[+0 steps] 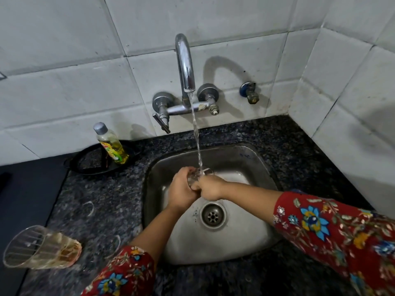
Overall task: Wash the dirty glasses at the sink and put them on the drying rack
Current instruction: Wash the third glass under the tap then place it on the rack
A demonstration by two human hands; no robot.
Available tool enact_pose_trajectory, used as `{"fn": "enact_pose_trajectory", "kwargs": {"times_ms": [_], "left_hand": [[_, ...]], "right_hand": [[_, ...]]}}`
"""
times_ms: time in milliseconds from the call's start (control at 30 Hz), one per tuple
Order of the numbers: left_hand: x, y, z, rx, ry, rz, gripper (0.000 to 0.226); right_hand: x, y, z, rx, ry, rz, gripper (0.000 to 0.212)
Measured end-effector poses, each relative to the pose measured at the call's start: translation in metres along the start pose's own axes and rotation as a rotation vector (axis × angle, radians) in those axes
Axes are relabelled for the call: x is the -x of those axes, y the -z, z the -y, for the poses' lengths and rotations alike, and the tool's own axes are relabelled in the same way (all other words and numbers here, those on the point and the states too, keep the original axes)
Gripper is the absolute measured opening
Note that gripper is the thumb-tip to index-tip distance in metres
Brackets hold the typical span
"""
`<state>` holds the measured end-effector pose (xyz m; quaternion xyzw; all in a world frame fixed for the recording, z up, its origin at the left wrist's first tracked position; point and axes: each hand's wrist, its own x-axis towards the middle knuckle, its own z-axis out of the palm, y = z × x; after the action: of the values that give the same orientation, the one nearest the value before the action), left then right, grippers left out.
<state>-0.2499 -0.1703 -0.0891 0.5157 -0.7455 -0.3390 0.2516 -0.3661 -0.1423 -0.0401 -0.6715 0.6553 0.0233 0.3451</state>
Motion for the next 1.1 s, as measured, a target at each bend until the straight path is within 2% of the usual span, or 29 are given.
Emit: {"fn": "enact_pose_trajectory", "kwargs": {"times_ms": [100, 167, 200, 267, 333, 400, 467, 533, 600, 700, 800, 900, 1000, 1100], "left_hand": [[0.001, 0.004, -0.001, -0.255, -0.06, 0.041, 0.053], [-0.001, 0.01, -0.002, -0.496, -0.121, 0.093, 0.055], [-0.001, 0.013, -0.002, -0.607, -0.144, 0.116, 0.059], [0.0, 0.018, -0.001, -0.757, -0.167, 0.18, 0.073], [0.001, 0.024, 0.0, -0.803, -0.134, 0.316, 0.088], [0.002, 0.027, 0.004, -0.624, 0.034, 0.506, 0.095], [0.003, 0.026, 0.011, -0.192, 0.272, 0.618, 0.096], [0.004, 0.022, 0.019, 0.099, 0.38, 0.607, 0.089], [0.006, 0.02, 0.02, 0.241, 0.446, 0.578, 0.074], [0.006, 0.019, 0.017, 0.458, 0.663, 0.548, 0.045], [0.002, 0.014, 0.005, 0.837, 0.88, 0.483, 0.04], [-0.008, 0.003, -0.01, 1.223, 0.928, 0.315, 0.042], [-0.02, -0.004, -0.024, 1.415, 0.903, 0.266, 0.048], [-0.028, -0.007, -0.03, 1.426, 0.828, 0.274, 0.041]], "right_hand": [[0.001, -0.004, 0.008, -0.885, -0.18, 0.053, 0.035], [0.002, -0.003, 0.006, -1.223, -0.284, 0.066, 0.038], [0.004, -0.003, 0.004, -1.292, -0.31, 0.072, 0.034], [0.008, -0.001, -0.001, -1.272, -0.339, 0.049, 0.021], [0.011, -0.003, -0.007, -1.243, -0.394, -0.021, 0.013], [0.01, -0.006, -0.014, -1.294, -0.432, -0.085, 0.016], [0.009, -0.006, -0.018, -1.319, -0.442, -0.117, 0.021], [0.009, -0.006, -0.019, -1.28, -0.426, -0.123, 0.019], [0.012, -0.006, -0.017, -1.209, -0.399, -0.142, 0.022], [0.016, -0.004, -0.011, -1.032, -0.355, -0.288, 0.028], [0.018, -0.005, -0.002, -0.886, -0.225, -0.316, 0.021], [0.014, -0.008, 0.005, -0.806, -0.167, -0.243, 0.021], [0.009, -0.004, 0.004, -0.629, -0.154, -0.283, 0.055], [0.009, 0.001, -0.001, -0.419, -0.169, -0.333, 0.084]]}}
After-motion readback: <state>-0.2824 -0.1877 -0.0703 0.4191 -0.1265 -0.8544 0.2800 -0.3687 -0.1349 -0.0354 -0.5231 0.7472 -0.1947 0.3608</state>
